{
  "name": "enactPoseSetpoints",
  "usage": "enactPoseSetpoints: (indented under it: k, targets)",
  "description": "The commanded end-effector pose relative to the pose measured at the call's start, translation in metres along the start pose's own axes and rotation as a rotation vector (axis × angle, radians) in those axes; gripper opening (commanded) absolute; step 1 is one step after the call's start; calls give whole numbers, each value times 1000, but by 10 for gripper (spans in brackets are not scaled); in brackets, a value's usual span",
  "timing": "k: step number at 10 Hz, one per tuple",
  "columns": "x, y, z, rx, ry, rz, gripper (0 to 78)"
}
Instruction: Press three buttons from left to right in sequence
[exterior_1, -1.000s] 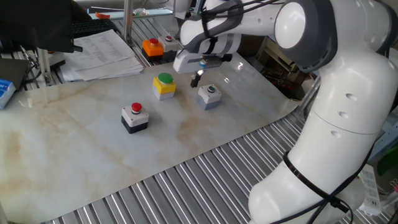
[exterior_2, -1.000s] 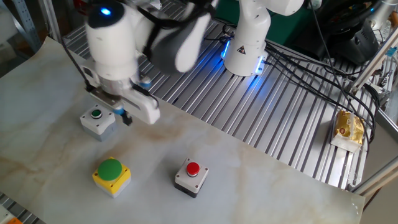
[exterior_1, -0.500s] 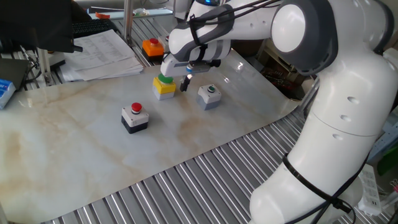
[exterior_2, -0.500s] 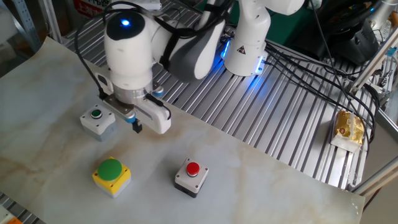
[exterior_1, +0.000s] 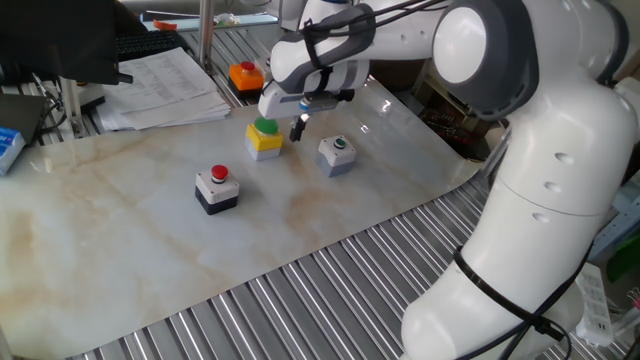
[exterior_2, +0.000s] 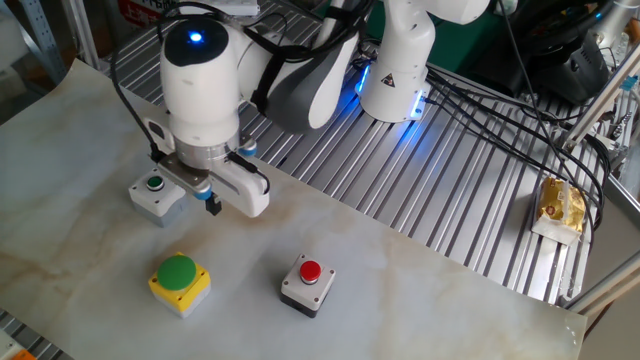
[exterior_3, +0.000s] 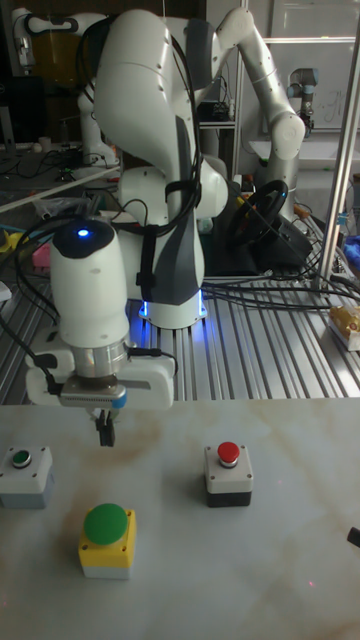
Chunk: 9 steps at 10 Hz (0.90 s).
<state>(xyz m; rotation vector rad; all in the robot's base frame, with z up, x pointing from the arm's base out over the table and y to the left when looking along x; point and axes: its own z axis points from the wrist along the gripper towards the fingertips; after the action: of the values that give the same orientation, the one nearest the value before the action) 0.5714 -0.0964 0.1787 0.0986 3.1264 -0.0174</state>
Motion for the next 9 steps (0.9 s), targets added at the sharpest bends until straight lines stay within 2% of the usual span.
enactPoseSetpoints:
  k: [1, 5, 9]
  targets:
    - [-7, -3, -4, -4, 3, -3, 11]
    - [-18, -6, -6, -16, 9, 2, 11]
    - [-30, -7, -2, -25, 3, 18, 11]
